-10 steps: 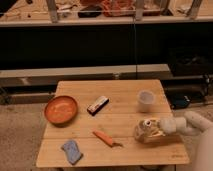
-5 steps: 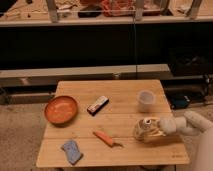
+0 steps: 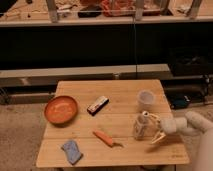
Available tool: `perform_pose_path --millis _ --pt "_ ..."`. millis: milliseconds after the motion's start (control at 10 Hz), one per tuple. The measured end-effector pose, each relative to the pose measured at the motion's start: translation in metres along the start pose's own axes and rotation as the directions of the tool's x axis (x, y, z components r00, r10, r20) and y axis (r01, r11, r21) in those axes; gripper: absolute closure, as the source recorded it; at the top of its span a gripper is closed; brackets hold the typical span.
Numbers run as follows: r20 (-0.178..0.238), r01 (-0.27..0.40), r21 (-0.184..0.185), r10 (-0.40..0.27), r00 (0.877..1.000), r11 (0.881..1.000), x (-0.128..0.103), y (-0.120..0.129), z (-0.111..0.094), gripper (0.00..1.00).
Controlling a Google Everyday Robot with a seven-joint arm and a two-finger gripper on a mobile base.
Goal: Stand the bottle upright
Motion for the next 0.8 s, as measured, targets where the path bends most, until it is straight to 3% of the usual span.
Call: perform_pose_path --millis 500,800 --pt "-0.097 0.024 -0.017 -0.026 0.995 1.0 -0.001 0.001 -0.013 0.2" --pt "-0.13 0.067 -0.015 -0.069 0.989 0.998 -0.005 0.002 -0.021 0.2"
